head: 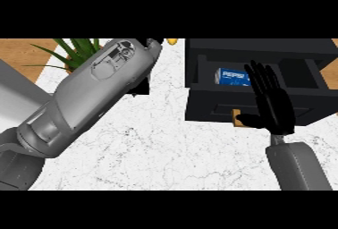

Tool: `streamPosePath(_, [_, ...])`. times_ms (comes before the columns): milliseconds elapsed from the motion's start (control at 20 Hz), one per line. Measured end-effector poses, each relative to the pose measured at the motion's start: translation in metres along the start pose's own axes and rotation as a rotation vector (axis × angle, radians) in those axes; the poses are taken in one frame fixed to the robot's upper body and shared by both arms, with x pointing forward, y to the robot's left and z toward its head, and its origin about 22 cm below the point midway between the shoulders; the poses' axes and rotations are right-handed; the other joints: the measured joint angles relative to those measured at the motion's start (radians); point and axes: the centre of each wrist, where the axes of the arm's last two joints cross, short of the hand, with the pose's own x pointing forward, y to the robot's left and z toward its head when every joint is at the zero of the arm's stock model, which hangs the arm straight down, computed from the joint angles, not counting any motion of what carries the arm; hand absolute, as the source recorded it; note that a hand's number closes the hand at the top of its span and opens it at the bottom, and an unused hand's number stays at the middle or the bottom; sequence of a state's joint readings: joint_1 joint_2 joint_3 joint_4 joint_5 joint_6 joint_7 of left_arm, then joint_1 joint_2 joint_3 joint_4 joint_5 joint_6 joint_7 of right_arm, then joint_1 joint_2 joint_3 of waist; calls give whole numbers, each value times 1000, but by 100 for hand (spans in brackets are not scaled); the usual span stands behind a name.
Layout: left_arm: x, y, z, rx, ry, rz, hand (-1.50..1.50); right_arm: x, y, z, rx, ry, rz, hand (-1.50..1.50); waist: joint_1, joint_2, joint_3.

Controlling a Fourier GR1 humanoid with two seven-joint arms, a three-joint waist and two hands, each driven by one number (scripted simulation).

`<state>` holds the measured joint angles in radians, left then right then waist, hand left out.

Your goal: Pick up the can, place it into the drawer and close the drawer

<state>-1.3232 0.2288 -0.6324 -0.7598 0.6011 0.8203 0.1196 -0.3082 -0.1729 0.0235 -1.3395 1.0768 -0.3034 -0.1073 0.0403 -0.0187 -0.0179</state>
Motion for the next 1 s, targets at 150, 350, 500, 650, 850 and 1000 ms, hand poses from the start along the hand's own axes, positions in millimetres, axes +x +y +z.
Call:
streamPosePath(150, [3,15,-1,-4,5,3,-150,-5,7,-10,-10,4,28,-150,6,-3,-4])
streamPosePath(350, [3,31,0,-9,18,-3,-150,-12,14,-27,-24,20,82,-150,15,-2,-5])
streamPosePath(500, [1,42,2,-14,23,-10,-150,-15,21,-39,-50,31,114,-150,18,-1,-5])
streamPosePath(650, [3,53,4,-16,28,-8,-150,-17,26,-51,-87,43,122,-150,25,2,-4])
streamPosePath(850, [-7,66,10,-7,40,-16,-150,-15,34,-67,-96,57,122,-150,25,13,7])
streamPosePath(1000, [-15,74,18,-13,44,-23,-150,-16,33,-83,-109,72,134,-150,29,16,8])
